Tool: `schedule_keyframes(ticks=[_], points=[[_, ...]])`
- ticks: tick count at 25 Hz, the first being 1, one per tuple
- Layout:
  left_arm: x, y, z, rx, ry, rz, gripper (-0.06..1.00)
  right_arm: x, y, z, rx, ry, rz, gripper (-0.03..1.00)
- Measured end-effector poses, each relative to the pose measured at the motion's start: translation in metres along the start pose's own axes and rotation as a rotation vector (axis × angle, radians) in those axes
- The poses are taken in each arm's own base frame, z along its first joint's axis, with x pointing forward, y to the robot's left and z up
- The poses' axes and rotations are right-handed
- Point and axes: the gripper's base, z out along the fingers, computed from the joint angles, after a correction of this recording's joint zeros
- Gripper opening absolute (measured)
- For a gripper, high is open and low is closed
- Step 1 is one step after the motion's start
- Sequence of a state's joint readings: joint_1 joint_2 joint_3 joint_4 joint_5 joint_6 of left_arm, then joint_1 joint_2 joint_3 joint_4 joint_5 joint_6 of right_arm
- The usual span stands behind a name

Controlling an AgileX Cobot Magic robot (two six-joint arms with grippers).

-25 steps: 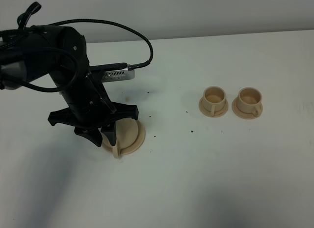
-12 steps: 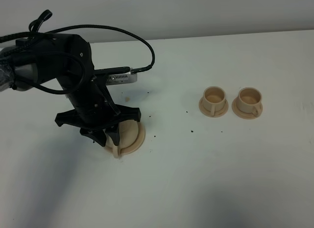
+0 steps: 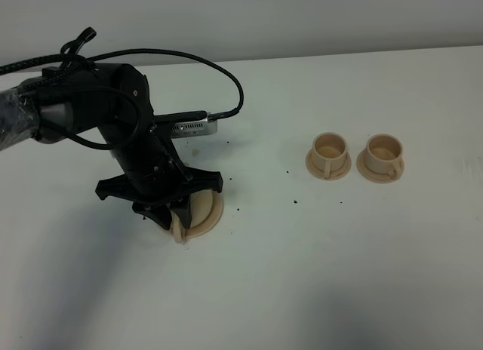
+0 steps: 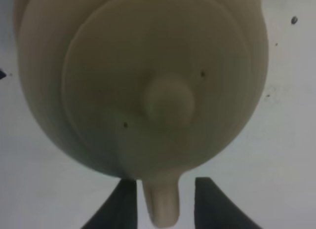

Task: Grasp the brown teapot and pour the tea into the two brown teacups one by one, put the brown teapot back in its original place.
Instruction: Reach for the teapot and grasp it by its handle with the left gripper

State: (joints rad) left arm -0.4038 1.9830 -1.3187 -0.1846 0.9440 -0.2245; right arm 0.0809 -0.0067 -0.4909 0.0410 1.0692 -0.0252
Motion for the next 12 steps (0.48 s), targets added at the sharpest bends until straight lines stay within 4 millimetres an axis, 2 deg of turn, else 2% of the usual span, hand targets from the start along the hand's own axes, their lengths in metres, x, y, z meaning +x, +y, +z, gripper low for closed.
schedule_keyframes(ticks=[7, 12], points=[[-0.0010, 0.0003, 0.0037, -0.002, 0.007, 0.001, 0.33, 0.0000, 0.0000, 0.0000, 0.000, 0.000, 0.000, 0.24], [-0.0013, 0.0011, 0.0054, -0.008, 0.011, 0.002, 0.26, 0.0000, 0.0000, 0.0000, 0.000, 0.000, 0.000, 0.24]])
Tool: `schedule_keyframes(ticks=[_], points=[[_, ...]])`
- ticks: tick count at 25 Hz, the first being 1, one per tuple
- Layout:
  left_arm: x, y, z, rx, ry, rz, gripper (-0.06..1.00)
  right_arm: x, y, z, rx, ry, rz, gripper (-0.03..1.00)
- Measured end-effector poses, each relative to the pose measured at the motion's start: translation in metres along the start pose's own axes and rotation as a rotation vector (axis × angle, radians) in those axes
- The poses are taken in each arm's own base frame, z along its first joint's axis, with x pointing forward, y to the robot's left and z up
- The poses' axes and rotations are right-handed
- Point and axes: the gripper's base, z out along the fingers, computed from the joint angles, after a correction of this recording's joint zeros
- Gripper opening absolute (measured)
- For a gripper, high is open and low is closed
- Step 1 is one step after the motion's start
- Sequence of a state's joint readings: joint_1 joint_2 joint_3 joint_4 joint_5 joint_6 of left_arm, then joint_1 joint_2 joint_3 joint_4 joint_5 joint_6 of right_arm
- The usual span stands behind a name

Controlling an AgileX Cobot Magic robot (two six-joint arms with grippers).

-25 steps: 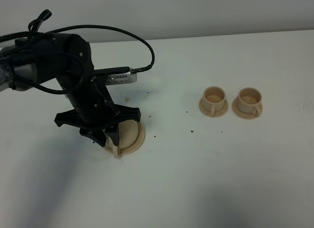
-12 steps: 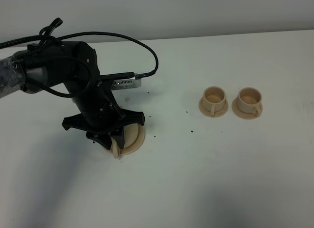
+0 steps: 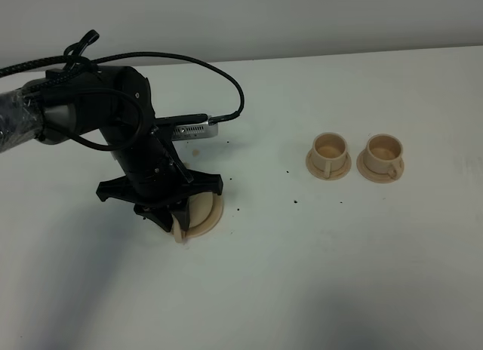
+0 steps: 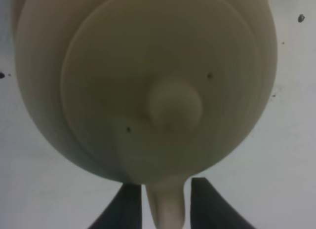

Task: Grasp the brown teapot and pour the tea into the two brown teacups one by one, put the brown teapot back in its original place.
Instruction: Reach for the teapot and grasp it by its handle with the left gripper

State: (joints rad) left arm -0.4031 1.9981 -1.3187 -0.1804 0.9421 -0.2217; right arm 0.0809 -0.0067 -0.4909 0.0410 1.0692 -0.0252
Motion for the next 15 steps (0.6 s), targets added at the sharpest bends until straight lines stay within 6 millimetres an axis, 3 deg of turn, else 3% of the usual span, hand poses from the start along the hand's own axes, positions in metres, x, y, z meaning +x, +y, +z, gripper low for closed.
schedule_keyframes(ticks=[5, 15], points=[[0.0001, 0.0000, 0.0000, 0.000, 0.001, 0.001, 0.16, 0.0000, 0.0000, 0.0000, 0.000, 0.000, 0.000, 0.24], [0.0001, -0.0001, -0.0006, 0.000, 0.004, 0.028, 0.16, 0.0000, 0.0000, 0.0000, 0.000, 0.000, 0.000, 0.24]])
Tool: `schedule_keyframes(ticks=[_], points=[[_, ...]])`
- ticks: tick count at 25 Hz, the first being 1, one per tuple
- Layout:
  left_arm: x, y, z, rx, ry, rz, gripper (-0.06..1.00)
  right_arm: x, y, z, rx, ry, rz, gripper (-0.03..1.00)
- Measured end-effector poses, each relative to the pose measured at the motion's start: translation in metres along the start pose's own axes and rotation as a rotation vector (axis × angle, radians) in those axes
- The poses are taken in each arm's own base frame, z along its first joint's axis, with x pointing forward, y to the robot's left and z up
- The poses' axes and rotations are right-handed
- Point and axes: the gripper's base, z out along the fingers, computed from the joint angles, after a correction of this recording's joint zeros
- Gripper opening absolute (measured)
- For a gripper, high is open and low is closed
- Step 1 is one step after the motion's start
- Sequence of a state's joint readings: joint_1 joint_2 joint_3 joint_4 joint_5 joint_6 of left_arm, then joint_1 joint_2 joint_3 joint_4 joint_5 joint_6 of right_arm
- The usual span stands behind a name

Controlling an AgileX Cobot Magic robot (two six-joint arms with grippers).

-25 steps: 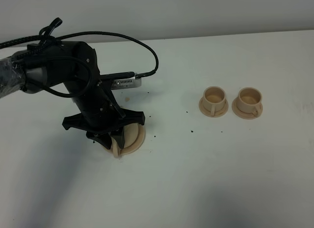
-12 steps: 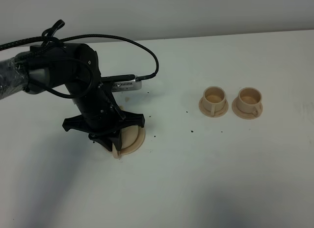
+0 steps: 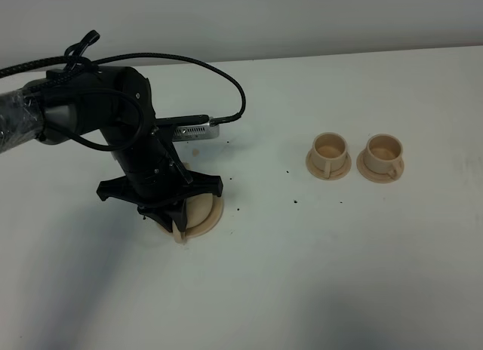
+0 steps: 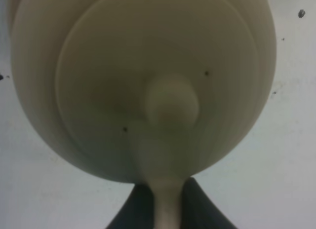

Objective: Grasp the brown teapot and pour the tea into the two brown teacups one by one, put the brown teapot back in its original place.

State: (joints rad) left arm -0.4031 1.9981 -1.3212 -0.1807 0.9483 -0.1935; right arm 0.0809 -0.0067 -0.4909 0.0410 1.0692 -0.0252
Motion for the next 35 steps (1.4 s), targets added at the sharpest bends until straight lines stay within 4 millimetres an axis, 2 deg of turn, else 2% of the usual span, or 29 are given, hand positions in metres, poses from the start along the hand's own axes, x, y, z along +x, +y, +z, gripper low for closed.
schedule_keyframes(ticks=[8, 15, 20, 25, 35], points=[[-0.006, -0.003, -0.014, -0.013, -0.004, 0.043, 0.15, 0.000, 0.000, 0.000, 0.000, 0.000, 0.000, 0.24], [-0.004, 0.001, -0.018, -0.062, 0.009, 0.073, 0.15, 0.000, 0.000, 0.000, 0.000, 0.000, 0.000, 0.24], [-0.001, 0.002, -0.034, -0.075, -0.038, 0.141, 0.15, 0.000, 0.000, 0.000, 0.000, 0.000, 0.000, 0.24], [0.001, 0.001, -0.050, -0.075, -0.101, 0.338, 0.15, 0.000, 0.000, 0.000, 0.000, 0.000, 0.000, 0.24], [-0.010, -0.008, -0.054, -0.048, -0.252, 0.734, 0.15, 0.000, 0.000, 0.000, 0.000, 0.000, 0.000, 0.24]])
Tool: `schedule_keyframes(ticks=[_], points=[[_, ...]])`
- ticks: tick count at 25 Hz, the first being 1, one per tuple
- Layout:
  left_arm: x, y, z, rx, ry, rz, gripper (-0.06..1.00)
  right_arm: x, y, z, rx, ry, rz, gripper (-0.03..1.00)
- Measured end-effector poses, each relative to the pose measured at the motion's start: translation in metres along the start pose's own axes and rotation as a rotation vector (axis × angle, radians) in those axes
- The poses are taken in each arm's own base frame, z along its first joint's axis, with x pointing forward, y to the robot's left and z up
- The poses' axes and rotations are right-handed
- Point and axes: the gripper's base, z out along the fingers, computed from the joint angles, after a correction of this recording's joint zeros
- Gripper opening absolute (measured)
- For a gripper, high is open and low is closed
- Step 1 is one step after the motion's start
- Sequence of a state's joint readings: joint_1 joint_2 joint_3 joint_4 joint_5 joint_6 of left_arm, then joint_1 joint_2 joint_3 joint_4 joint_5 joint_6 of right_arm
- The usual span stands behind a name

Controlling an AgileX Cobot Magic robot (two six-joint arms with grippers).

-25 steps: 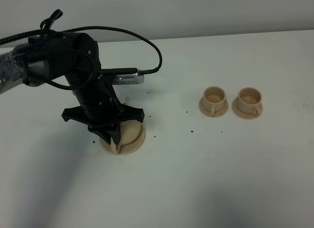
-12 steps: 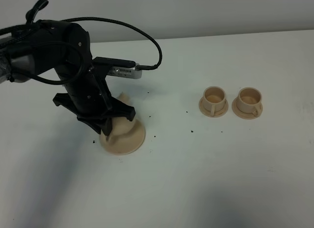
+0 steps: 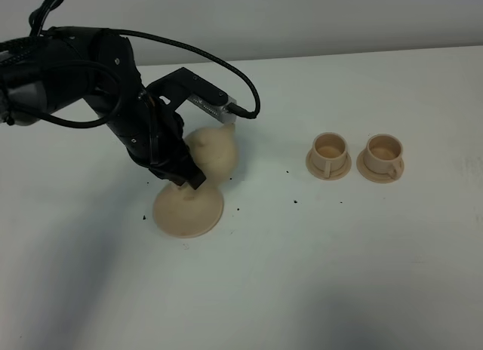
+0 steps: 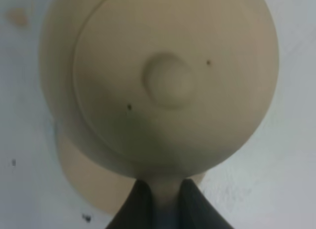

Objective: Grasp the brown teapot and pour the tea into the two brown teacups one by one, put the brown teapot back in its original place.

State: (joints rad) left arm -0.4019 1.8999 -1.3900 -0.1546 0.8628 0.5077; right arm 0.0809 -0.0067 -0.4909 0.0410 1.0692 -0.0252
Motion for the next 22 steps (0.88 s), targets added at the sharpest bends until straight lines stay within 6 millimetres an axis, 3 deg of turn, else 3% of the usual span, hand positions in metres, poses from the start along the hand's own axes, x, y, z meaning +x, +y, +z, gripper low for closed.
schedule_keyframes(ticks=[7, 22], points=[[-0.015, 0.004, -0.005, -0.014, -0.072, 0.152, 0.15, 0.000, 0.000, 0.000, 0.000, 0.000, 0.000, 0.24], [-0.102, 0.012, 0.014, -0.097, -0.048, 0.457, 0.15, 0.000, 0.000, 0.000, 0.000, 0.000, 0.000, 0.24]])
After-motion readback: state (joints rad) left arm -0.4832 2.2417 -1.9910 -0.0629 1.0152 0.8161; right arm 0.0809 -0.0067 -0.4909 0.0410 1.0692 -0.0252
